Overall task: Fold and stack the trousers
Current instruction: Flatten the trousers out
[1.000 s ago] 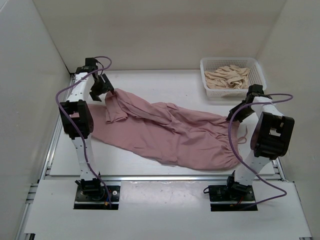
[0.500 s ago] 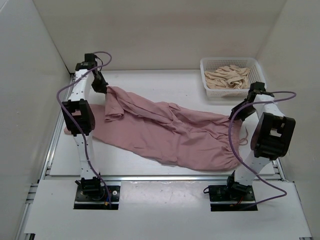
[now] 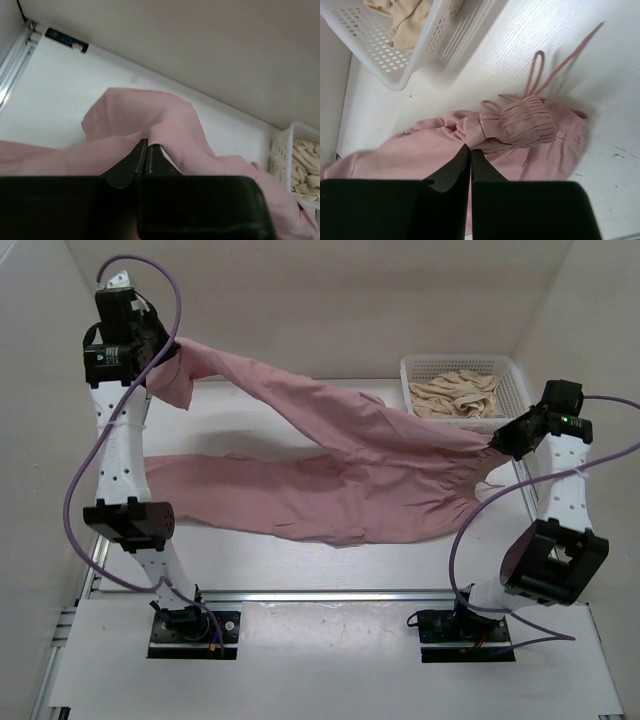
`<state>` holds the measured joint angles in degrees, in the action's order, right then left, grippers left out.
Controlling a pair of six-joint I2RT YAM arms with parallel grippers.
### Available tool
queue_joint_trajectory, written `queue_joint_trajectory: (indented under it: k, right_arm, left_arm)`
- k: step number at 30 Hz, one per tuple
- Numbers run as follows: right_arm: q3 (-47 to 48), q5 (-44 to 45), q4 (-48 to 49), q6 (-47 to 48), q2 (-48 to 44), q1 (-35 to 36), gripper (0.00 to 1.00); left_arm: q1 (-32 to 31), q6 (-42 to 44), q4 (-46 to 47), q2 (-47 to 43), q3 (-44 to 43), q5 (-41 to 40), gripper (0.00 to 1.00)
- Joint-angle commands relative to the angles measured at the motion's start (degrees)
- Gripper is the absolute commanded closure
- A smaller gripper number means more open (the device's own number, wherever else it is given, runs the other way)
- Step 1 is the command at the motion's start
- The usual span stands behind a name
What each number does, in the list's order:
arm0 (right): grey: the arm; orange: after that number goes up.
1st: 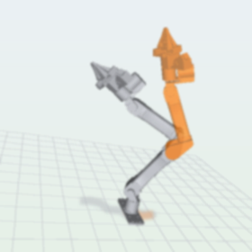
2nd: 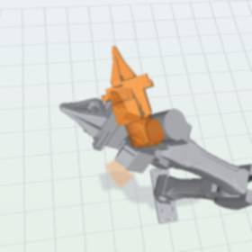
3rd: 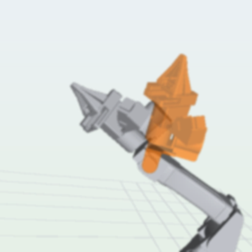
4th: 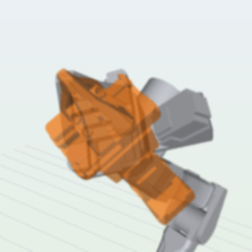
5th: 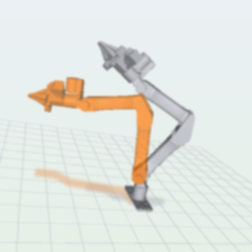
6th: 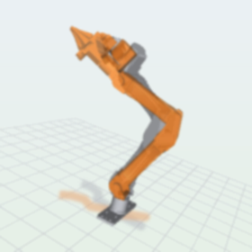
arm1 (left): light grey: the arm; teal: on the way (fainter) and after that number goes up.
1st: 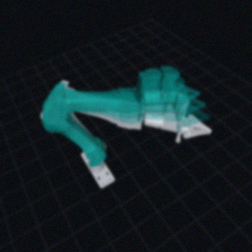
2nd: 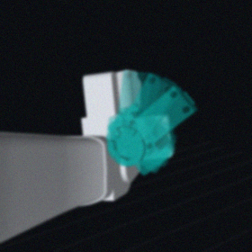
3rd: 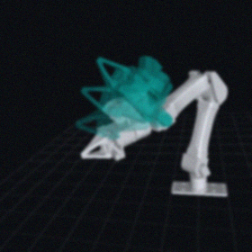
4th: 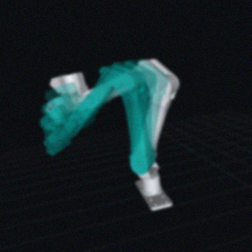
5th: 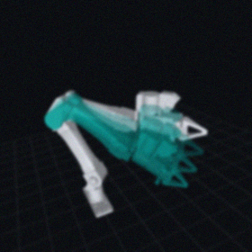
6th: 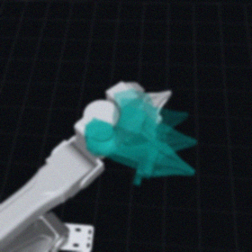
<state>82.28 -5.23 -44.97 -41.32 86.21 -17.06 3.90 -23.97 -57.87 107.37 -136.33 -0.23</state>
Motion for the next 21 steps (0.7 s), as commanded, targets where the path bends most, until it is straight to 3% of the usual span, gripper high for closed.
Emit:
queue_joint_trajectory:
  k: [1, 4, 5, 6, 7, 8, 13, 14, 16, 19, 21]
  right_arm:
    - [-2.91, 1.81, -0.73, 1.59, -2.19, -2.1, 1.0]
    - [-5.37, 1.81, -0.73, 2.12, -1.5, -2.1, 1.0]
    - [-6.94, 1.81, -0.04, 2.12, -1.49, -2.1, 1.0]
    - [-7.83, 1.81, 0.49, 2.64, -0.88, -2.1, 1.0]
    - [-8.62, 1.81, 0.5, 2.65, -0.87, -2.1, 1.0]
    - [-9.85, 2.42, 1.11, 2.65, 0.43, -2.1, 1.0]
    - [-10.56, 2.42, 2.16, 3.18, 2.55, -2.1, 1.0]
    - [-10.56, 2.42, 2.17, 3.18, 2.55, -2.1, 1.0]
    - [-10.56, 2.42, 2.17, 3.18, 2.55, -2.1, 1.0]
    - [-10.03, 2.95, 2.17, 3.7, 2.55, -2.1, 1.0]
    - [-10.03, 2.95, 2.17, 3.7, 2.55, -2.1, 1.0]
  left_arm:
    - [0.41, 1.03, 3.64, -1.65, 2.29, -2.32, 0.9]
    - [0.41, 0.94, 3.64, -1.64, 10.01, -4.51, 0.89]
    - [0.93, 0.94, 3.64, -1.64, 12.99, -5.3, 0.82]
    - [0.93, 0.24, 3.64, -1.64, 16.42, -5.83, 0.64]
    - [0.93, -0.98, 3.64, -1.64, 23.15, -7.14, 0.12]
    - [1.63, -0.99, 3.64, -1.64, 26.09, -7.15, 0.0]
    - [2.34, -2.31, 3.11, 0.73, 31.22, -7.68, 0.02]
    - [2.34, -2.31, 3.11, 0.73, 31.22, -7.68, 0.07]
    - [2.34, -1.7, 3.11, 0.03, 30.08, -7.68, 0.34]
    - [2.34, -1.08, 3.11, 0.03, 29.37, -7.68, 0.61]
    - [2.86, -2.13, 2.59, 2.3, 28.14, -7.15, 0.6]
